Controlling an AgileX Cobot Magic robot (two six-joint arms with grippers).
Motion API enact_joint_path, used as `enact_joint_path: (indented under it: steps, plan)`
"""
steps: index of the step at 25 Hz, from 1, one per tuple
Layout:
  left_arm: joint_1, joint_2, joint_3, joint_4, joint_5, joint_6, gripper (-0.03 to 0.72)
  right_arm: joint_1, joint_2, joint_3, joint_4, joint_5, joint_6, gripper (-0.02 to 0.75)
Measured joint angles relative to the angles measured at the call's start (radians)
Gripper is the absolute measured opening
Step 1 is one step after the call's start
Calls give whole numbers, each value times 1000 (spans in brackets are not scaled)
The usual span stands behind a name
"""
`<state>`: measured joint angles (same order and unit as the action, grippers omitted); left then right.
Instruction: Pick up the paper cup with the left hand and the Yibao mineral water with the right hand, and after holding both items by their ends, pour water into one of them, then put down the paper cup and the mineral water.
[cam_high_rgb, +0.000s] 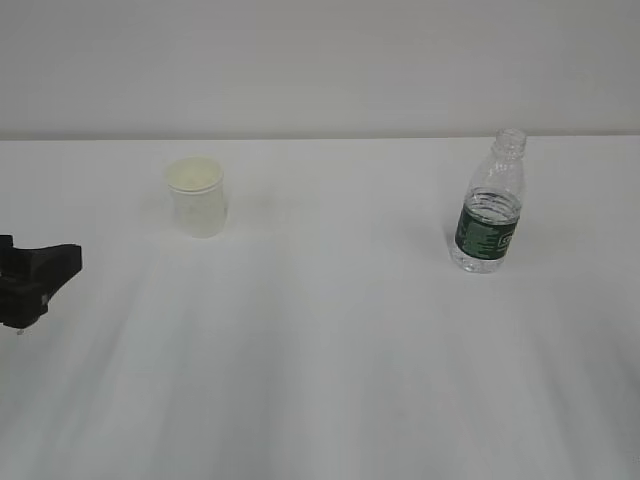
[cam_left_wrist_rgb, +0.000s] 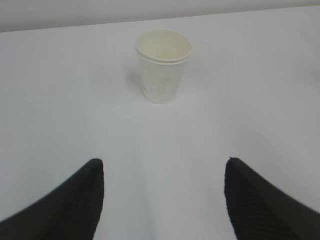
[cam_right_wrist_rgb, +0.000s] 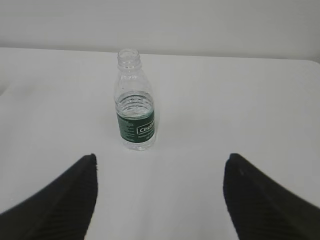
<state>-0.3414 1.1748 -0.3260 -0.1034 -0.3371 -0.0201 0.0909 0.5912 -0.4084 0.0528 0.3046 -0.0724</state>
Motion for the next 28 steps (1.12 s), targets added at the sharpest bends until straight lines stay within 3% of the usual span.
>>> enact_joint_path:
  steps: [12,21,28]
  plan:
    - [19,17,0,-6,-68,0,531,13,38,0,7,-67,0,592]
    - [22,17,0,-13,-70,0,519,84,109,97,10,-346,-2,592]
    - [22,17,0,-13,-70,0,517,84,220,99,10,-441,0,592]
